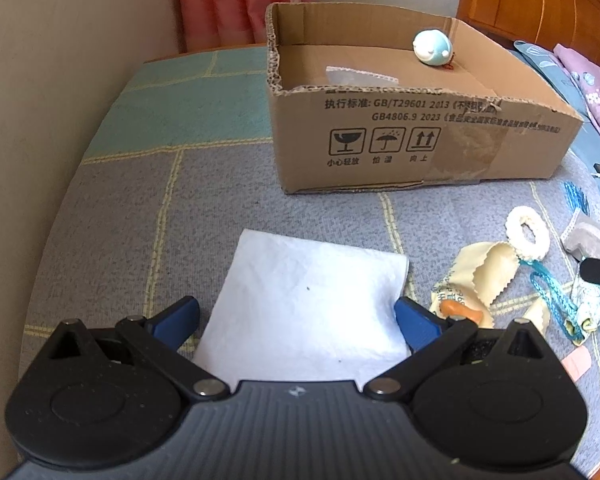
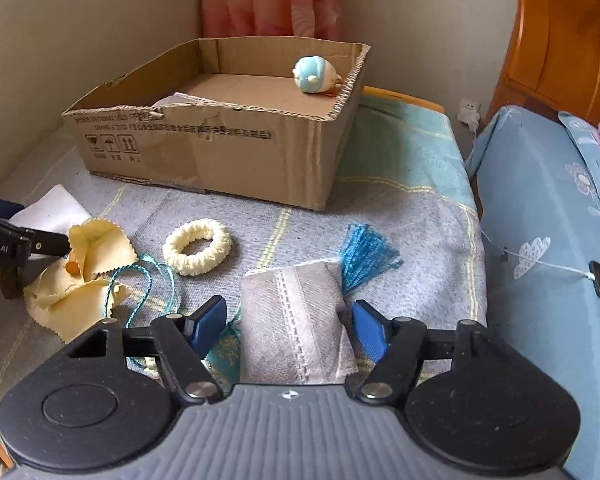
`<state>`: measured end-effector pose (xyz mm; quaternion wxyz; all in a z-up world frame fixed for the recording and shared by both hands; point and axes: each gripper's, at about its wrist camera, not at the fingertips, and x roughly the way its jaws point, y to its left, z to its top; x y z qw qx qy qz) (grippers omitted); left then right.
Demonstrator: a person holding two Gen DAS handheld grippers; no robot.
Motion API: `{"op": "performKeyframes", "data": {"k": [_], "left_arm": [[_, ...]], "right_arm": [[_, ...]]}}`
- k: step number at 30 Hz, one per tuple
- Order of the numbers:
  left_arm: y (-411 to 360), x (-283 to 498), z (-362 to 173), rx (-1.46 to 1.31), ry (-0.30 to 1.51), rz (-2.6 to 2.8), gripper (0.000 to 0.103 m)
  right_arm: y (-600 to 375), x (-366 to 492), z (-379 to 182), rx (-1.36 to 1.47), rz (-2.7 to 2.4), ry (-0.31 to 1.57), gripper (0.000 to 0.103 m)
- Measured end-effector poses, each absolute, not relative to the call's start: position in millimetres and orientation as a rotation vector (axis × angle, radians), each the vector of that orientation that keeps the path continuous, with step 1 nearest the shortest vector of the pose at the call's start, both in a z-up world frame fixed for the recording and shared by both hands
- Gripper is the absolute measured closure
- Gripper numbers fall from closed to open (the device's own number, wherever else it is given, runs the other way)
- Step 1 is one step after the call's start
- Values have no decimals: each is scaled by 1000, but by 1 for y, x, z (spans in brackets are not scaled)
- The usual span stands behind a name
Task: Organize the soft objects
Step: 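Close the left tool on the white tissue while the right tool grasps the lace sachet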
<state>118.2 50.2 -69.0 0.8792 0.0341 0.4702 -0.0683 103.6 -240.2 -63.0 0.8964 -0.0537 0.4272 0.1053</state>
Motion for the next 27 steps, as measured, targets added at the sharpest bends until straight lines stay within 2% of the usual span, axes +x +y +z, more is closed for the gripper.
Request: {"op": "performKeyframes", "data": {"k": [5,10,21,24,26,27], "left_arm": [[47,121,-70,87,973,-157,0],[40,118,-68,161,950,-190,0],[50,119,-71,116,971,-226,0],[49,118,-70,118,962,-244,7],[48,117,-66,123,957,-249,19],[46,117,-65,131,955,-247,21]], "right_arm": [[-255,97,-60,-40,201,881,29],[-254,97,-63,-45,196,885,43],[-247,97,-65,-61,203,878,46],[-248,96,-65,-55,207,874,49],[-248,95,-64,-51,216,871,52],[-248,95,-64,-50,217,870,53]]}}
